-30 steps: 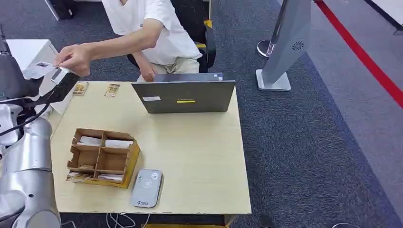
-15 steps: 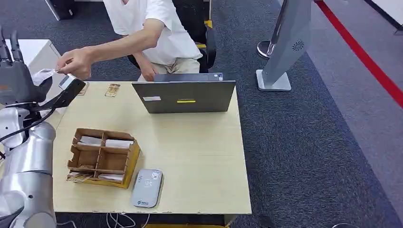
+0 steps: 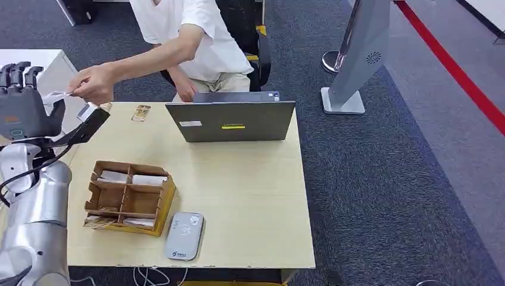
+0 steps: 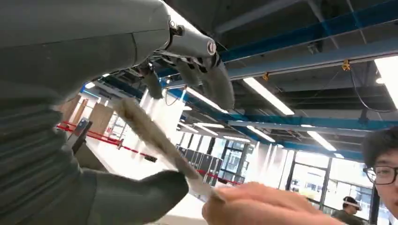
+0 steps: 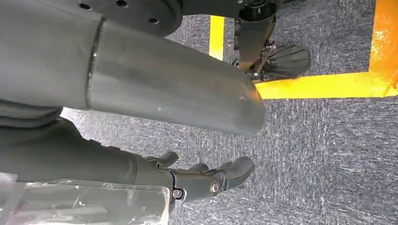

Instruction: Pass the card to the sensor for recognition and then transmit it.

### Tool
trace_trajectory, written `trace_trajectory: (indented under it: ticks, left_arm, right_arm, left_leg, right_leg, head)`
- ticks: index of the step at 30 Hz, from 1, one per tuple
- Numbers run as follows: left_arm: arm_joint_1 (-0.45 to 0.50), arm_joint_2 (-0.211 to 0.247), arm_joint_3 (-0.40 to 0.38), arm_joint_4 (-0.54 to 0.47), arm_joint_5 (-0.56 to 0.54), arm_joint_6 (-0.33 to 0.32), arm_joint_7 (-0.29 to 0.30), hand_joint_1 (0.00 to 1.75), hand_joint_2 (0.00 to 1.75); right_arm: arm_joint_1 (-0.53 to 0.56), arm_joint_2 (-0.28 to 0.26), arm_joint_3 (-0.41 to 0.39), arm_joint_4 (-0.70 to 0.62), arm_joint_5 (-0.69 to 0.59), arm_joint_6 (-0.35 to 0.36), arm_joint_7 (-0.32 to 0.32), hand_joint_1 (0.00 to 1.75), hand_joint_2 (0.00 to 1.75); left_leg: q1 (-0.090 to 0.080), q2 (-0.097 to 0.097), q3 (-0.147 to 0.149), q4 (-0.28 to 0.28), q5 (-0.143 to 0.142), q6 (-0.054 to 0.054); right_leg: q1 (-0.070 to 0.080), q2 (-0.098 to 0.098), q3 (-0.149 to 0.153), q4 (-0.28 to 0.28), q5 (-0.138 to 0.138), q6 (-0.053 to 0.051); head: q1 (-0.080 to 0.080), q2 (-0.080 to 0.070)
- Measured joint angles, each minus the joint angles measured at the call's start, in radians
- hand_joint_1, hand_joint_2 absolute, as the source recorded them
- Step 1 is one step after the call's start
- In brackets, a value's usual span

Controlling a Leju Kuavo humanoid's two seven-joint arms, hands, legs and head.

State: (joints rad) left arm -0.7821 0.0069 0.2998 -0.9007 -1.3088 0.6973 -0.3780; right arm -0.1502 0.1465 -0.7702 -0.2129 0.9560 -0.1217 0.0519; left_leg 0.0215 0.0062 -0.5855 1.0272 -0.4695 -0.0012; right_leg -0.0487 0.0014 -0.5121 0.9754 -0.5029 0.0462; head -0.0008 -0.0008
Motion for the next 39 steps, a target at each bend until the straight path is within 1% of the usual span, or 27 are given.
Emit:
trace_trajectory:
  ticks: [21, 23, 25, 26, 28, 31, 33, 35, 37, 39]
  left_arm:
    - [0.004, 0.001, 0.000, 0.000, 0.000, 0.000, -0.010, 1.75, 1.75]
    - [0.004, 0.001, 0.000, 0.001, 0.008, 0.000, -0.011, 1.75, 1.75]
    - [0.006, -0.004, -0.002, 0.005, 0.050, 0.000, -0.029, 1.75, 1.75]
    - [0.011, -0.011, -0.010, 0.003, 0.075, 0.000, -0.047, 1.75, 1.75]
    - [0.027, -0.016, -0.026, -0.005, 0.098, 0.000, -0.063, 1.75, 1.75]
    - [0.094, -0.039, -0.079, -0.073, 0.163, 0.001, -0.065, 1.75, 1.75]
    - [0.150, -0.046, -0.138, -0.130, 0.196, 0.002, -0.039, 1.75, 1.75]
    - [0.215, -0.047, -0.214, -0.215, 0.201, 0.002, 0.004, 1.75, 1.75]
    - [0.256, -0.045, -0.271, -0.270, 0.206, 0.002, 0.046, 1.75, 1.75]
    - [0.282, -0.039, -0.316, -0.311, 0.224, 0.002, 0.055, 1.75, 1.75]
  right_arm:
    - [0.001, -0.001, 0.000, 0.000, 0.000, 0.000, 0.000, 0.00, 0.00]
    - [0.001, -0.001, 0.000, 0.000, 0.000, -0.002, 0.000, 0.00, 0.00]
    - [0.001, -0.001, 0.000, 0.000, -0.003, -0.003, 0.000, 0.00, 0.00]
    - [0.001, -0.001, 0.000, 0.000, -0.005, -0.003, 0.000, 0.00, 0.00]
    - [0.003, -0.001, 0.000, 0.000, -0.007, -0.003, 0.000, 0.00, 0.00]
    - [0.007, -0.001, 0.000, 0.000, -0.020, -0.006, -0.007, 0.00, 0.00]
    - [0.013, -0.002, 0.000, 0.000, -0.028, -0.008, -0.015, 0.00, 0.00]
    - [0.018, -0.002, 0.000, 0.000, -0.034, -0.010, -0.021, 0.00, 0.00]
    - [0.023, -0.002, -0.001, 0.000, -0.035, -0.010, -0.022, 0.00, 0.00]
    - [0.025, -0.003, -0.001, 0.000, -0.038, -0.012, -0.024, 0.00, 0.00]
  left_leg:
    - [0.000, 0.000, 0.000, 0.000, 0.000, 0.000]
    - [0.000, 0.000, 0.000, 0.000, 0.000, 0.000]
    - [0.000, 0.000, 0.000, 0.000, 0.000, 0.000]
    - [0.000, 0.000, 0.000, 0.000, 0.000, 0.000]
    - [0.000, 0.000, 0.000, 0.000, 0.000, 0.000]
    - [0.000, 0.000, 0.000, 0.000, 0.000, 0.000]
    - [-0.001, 0.000, 0.000, 0.000, 0.000, 0.000]
    - [-0.001, 0.000, 0.000, 0.000, -0.001, 0.000]
    - [0.000, 0.000, -0.001, 0.000, -0.001, 0.000]
    - [0.000, 0.000, -0.001, 0.000, -0.001, 0.000]
  right_leg:
    - [0.000, 0.000, 0.000, 0.000, 0.000, 0.000]
    - [0.000, 0.000, 0.000, 0.000, 0.000, 0.000]
    - [0.000, 0.000, -0.001, 0.000, 0.000, 0.000]
    - [0.000, 0.000, 0.000, 0.000, 0.000, 0.000]
    - [0.000, 0.000, 0.000, 0.000, 0.000, 0.000]
    - [0.000, 0.001, 0.000, 0.000, 0.000, 0.000]
    - [0.000, 0.000, 0.000, 0.000, 0.000, 0.000]
    - [0.000, 0.000, -0.001, 0.000, 0.000, 0.000]
    - [0.000, 0.000, -0.001, 0.000, 0.000, 0.000]
    - [0.000, 0.000, -0.001, 0.000, 0.000, 0.000]
  head:
    - [0.000, 0.000]
    - [0.000, 0.000]
    - [0.000, 0.000]
    - [0.000, 0.000]
    - [0.000, 0.000]
    - [0.000, 0.000]
    - [0.001, 0.000]
    - [0.000, 0.000]
    - [0.000, 0.000]
    - [0.000, 0.000]
